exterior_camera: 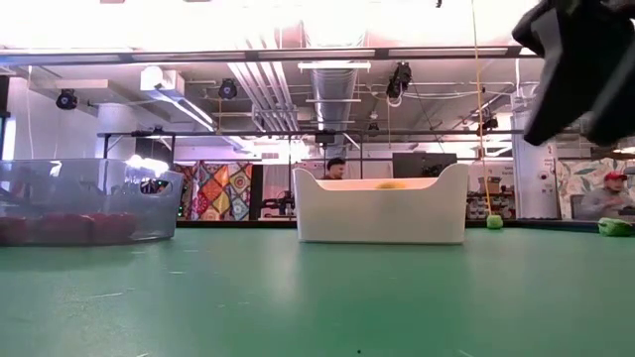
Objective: Sort produce into baskets
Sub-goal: Put the green chili pepper into the gray bin
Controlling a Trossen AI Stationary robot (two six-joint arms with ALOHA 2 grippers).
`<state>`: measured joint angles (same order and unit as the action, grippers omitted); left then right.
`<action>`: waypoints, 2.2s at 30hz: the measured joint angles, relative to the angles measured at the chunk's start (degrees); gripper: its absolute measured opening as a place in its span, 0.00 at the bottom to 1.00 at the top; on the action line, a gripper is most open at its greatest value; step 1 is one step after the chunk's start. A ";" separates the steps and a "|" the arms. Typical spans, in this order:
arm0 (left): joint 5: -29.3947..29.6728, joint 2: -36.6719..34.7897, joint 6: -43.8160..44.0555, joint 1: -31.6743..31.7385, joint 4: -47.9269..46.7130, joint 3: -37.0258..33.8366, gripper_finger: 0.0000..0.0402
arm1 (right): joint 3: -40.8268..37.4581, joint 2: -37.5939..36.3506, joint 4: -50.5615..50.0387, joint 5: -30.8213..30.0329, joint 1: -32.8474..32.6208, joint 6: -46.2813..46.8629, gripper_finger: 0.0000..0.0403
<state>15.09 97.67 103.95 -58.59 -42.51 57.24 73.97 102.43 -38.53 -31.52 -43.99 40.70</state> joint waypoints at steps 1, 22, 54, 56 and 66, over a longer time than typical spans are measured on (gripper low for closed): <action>0.10 0.00 -0.08 -0.02 0.28 -0.37 0.34 | 0.00 0.00 -0.40 1.03 0.00 0.61 0.56; 48.37 -2.16 -12.66 -0.99 -32.19 25.94 0.64 | -1.78 -7.23 -46.38 16.88 13.64 10.48 0.51; 29.45 -1.22 -83.16 27.39 49.95 0.04 0.58 | -26.00 -12.01 -38.69 25.52 70.63 -33.99 0.50; 29.92 -1.22 -85.15 27.39 50.01 0.06 0.58 | -26.15 -11.28 -38.30 25.49 72.98 -34.61 0.50; 34.69 -2.12 -91.96 27.58 50.12 0.10 0.58 | -26.27 -7.30 -35.42 25.02 76.96 -36.25 0.53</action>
<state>49.78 95.55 11.99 -31.00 7.62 57.34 47.70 95.13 -73.96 -6.49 32.97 4.45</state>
